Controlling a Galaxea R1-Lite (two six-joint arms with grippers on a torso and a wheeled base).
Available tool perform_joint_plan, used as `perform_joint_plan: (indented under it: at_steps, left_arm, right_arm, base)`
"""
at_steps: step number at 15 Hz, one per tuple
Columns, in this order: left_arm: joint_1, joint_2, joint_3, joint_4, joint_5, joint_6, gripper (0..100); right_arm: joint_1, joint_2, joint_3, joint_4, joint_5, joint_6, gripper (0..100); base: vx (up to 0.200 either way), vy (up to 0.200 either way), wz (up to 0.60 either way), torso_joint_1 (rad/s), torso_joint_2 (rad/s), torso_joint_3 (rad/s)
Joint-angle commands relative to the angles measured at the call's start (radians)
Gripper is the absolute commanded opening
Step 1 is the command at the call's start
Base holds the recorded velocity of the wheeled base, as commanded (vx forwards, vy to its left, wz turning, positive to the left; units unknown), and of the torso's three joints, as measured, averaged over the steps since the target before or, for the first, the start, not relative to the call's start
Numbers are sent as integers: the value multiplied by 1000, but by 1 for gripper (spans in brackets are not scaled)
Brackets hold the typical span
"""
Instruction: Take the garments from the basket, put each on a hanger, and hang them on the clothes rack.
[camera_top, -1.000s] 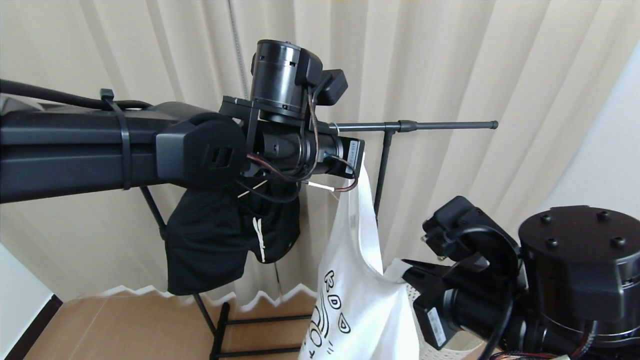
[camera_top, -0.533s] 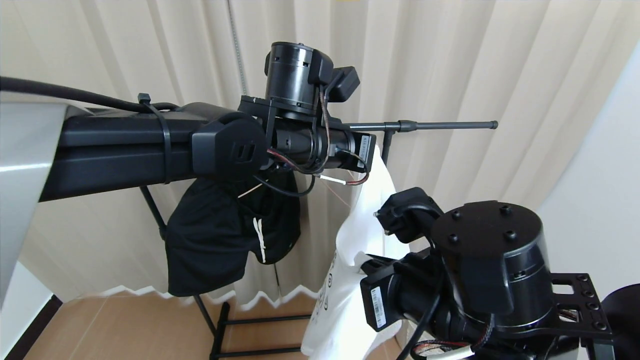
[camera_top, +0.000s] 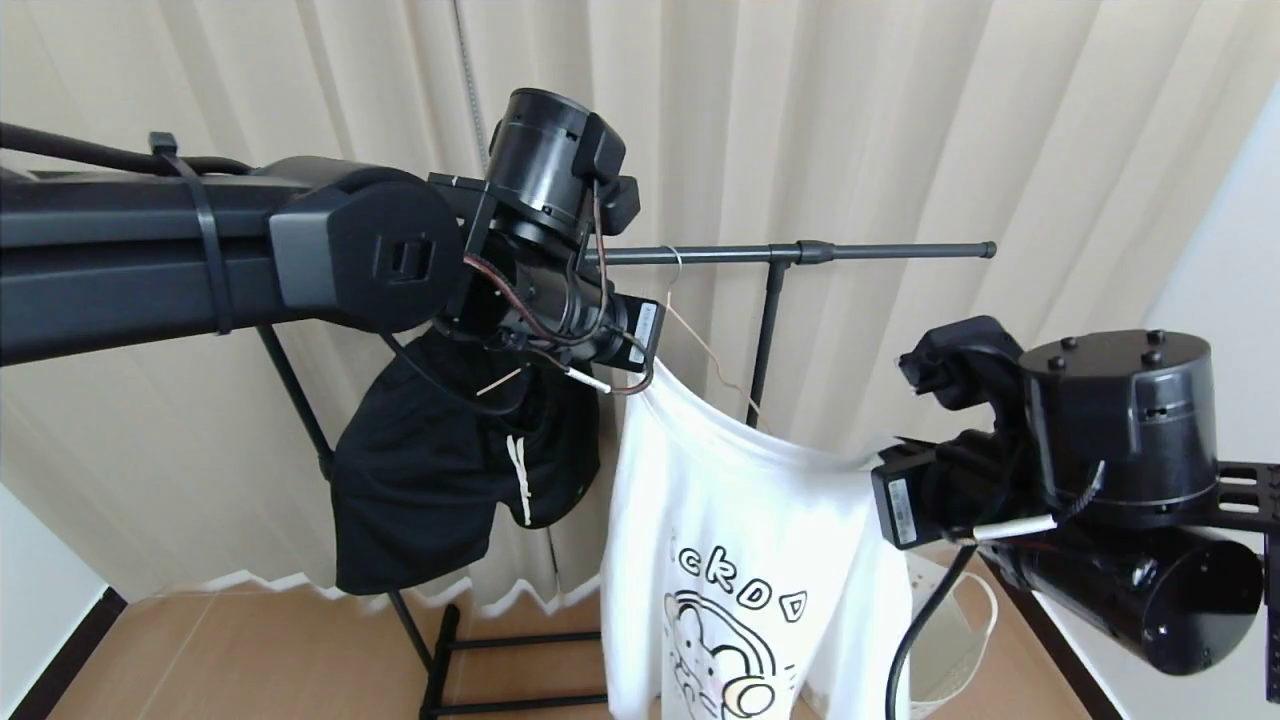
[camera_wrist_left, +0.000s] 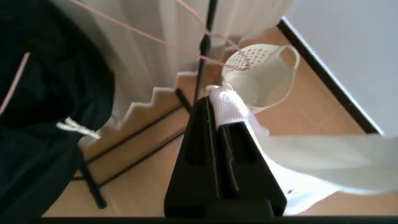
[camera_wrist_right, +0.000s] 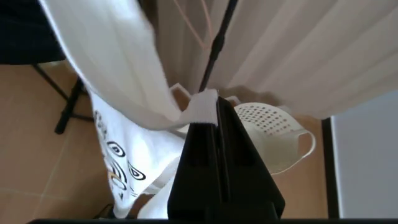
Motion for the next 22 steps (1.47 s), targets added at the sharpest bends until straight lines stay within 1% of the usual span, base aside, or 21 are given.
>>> perform_joint_plan:
  at_steps: [1,2,3,4,5,6,8,9,10,11,12,14,16,17,18,19,21,22]
  left_arm:
    - [-20,-68,77,49,21,2,0]
    - [-24,-80,104,50,21,2,0]
    - [-47,-126,196,49,21,-3,0]
    - [-84,-162,295,46,21,-9,0]
    - [-105,-172,330,44,21,-16,0]
    - [-173,-179,397,44,18,-70,0]
    - [-257,-148,399,29,10,-204,0]
    - [-291,-106,365,15,10,-292,0]
    - [-300,-85,334,15,9,-354,0]
    - [-302,-59,316,15,7,-409,0]
    - [-303,-57,321,14,7,-421,0]
    - [-303,-56,322,11,10,-446,0]
    - [-297,-62,324,14,21,-446,0]
    - [-291,-65,327,15,39,-446,0]
    - [-265,-77,338,14,59,-441,0]
    - [-257,-79,344,14,64,-438,0]
    - [-210,-76,336,4,69,-417,0]
    - [-205,-70,322,-16,69,-411,0]
  right_arm:
    - [-70,58,-107,-3,-13,-16,0]
    - [-75,72,-130,-3,-20,-17,0]
    - [-82,114,-187,-3,-43,-19,0]
    - [-82,160,-251,-3,-47,-17,0]
    - [-81,183,-274,-5,-45,-14,0]
    - [-81,235,-332,-9,-40,-3,0]
    - [-70,310,-392,-66,-45,29,0]
    - [-53,338,-406,-97,-45,29,0]
    - [-49,348,-409,-104,-45,30,0]
    - [-47,371,-409,-109,-45,40,0]
    - [-47,373,-409,-127,-45,57,0]
    - [-49,362,-400,-141,-45,63,0]
    - [-70,307,-354,-141,-43,63,0]
    - [-82,269,-315,-141,-45,61,0]
    - [-98,224,-276,-141,-45,60,0]
    - [-104,206,-259,-141,-45,60,0]
    - [-144,112,-159,-141,-45,60,0]
    - [-153,71,-105,-141,-45,58,0]
  base:
    - [0,0,0,0,0,0]
    - [0,0,0,0,0,0]
    - [0,0,0,0,0,0]
    - [0,0,0,0,0,0]
    - [0,0,0,0,0,0]
    - [0,0,0,0,0,0]
    - [0,0,0,0,0,0]
    - [0,0,0,0,0,0]
    - [0,0,0,0,0,0]
    - [0,0,0,0,0,0]
    - [0,0,0,0,0,0]
    - [0,0,0,0,0,0]
    - [0,0,0,0,0,0]
    - [0,0,0,0,0,0]
    - [0,0,0,0,0,0]
    - [0,0,0,0,0,0]
    - [0,0,0,0,0,0]
    - [0,0,0,0,0,0]
